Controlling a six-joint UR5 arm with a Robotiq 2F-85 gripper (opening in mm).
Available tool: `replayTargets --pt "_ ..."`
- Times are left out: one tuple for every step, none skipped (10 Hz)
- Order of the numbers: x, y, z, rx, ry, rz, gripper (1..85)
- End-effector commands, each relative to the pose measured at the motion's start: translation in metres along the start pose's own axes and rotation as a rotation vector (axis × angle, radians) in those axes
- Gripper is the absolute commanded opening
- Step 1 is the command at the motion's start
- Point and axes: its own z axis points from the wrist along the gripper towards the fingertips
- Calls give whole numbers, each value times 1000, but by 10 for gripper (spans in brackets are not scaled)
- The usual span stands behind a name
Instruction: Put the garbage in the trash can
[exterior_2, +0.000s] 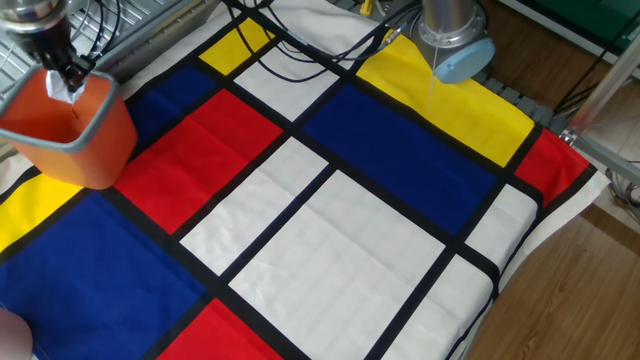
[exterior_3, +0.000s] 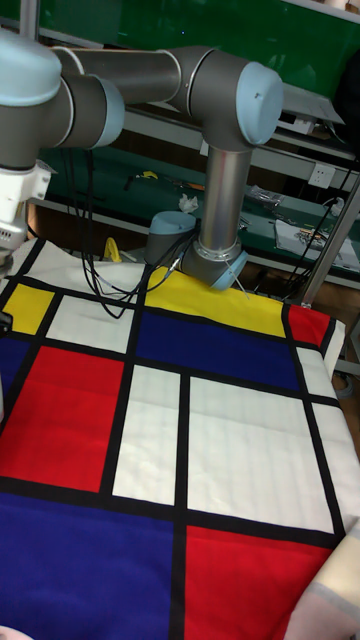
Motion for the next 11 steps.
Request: replayTargets --pt "3 5 2 -22 17 -29 10" --pt "8 2 1 -14 35 -58 100" --pt "12 0 1 -13 47 -92 200" --pt "13 1 0 -19 50 -113 267" --pt "17 0 0 -22 60 -153 397" --pt "18 0 1 -25 63 -175 470" --pt "18 1 0 -28 62 -187 487" --pt "19 0 0 -26 64 -191 503" --pt "20 -2 -1 -20 66 -198 503" --pt "21 -4 -2 -11 69 -199 503" --pt "24 -3 -5 -10 80 -164 467"
